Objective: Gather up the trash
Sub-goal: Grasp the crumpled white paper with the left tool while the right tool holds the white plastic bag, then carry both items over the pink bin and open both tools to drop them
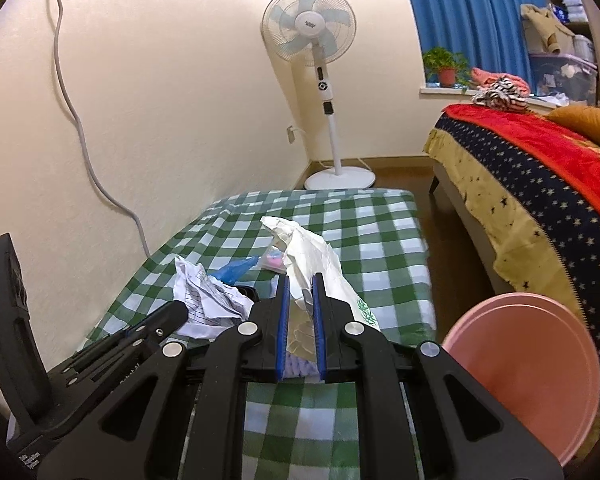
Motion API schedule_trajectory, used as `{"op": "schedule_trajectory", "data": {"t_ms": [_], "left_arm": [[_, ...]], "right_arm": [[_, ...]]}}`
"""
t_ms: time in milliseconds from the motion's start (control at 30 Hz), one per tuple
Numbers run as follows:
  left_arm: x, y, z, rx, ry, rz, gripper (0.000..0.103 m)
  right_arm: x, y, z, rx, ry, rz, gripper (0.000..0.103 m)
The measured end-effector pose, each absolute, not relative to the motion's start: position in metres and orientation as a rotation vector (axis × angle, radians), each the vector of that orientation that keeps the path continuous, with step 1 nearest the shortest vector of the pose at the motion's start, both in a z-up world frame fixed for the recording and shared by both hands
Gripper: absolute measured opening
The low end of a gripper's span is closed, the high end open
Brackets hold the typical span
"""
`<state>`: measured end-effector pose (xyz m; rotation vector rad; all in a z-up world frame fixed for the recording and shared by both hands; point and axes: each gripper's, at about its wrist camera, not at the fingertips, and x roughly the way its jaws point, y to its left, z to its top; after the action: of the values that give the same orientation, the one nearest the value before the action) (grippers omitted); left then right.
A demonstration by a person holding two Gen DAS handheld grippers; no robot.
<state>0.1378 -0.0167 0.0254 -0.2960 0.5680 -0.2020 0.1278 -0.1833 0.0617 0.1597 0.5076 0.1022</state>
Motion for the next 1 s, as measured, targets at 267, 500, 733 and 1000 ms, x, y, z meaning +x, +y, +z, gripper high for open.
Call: {"op": "schedule_trajectory", "data": {"t_ms": [267, 500, 733, 1000], "left_arm": [[0.123, -0.031, 0.037, -0.262, 0.569, -0.234, 0.003], [0.116, -0.047, 0.040, -0.229, 0.575, -0.256, 0.003], [0.117, -0.065, 0.038, -0.223, 0.587, -0.298, 0.003], [0.118, -0.085, 0.036, -0.236, 0.594, -0.346, 0.003]], "right_arm": [[0.101, -0.202, 0.074, 0.161, 0.494, 0.049, 0.011], [0.088, -0.211, 0.086, 0.156, 0.473, 0.017, 0.011], [0.082, -0.224, 0.089, 0.160, 0.475, -0.044, 0.011], [0.075, -0.254, 0.083, 0.188, 0.499, -0.156, 0.011]]}}
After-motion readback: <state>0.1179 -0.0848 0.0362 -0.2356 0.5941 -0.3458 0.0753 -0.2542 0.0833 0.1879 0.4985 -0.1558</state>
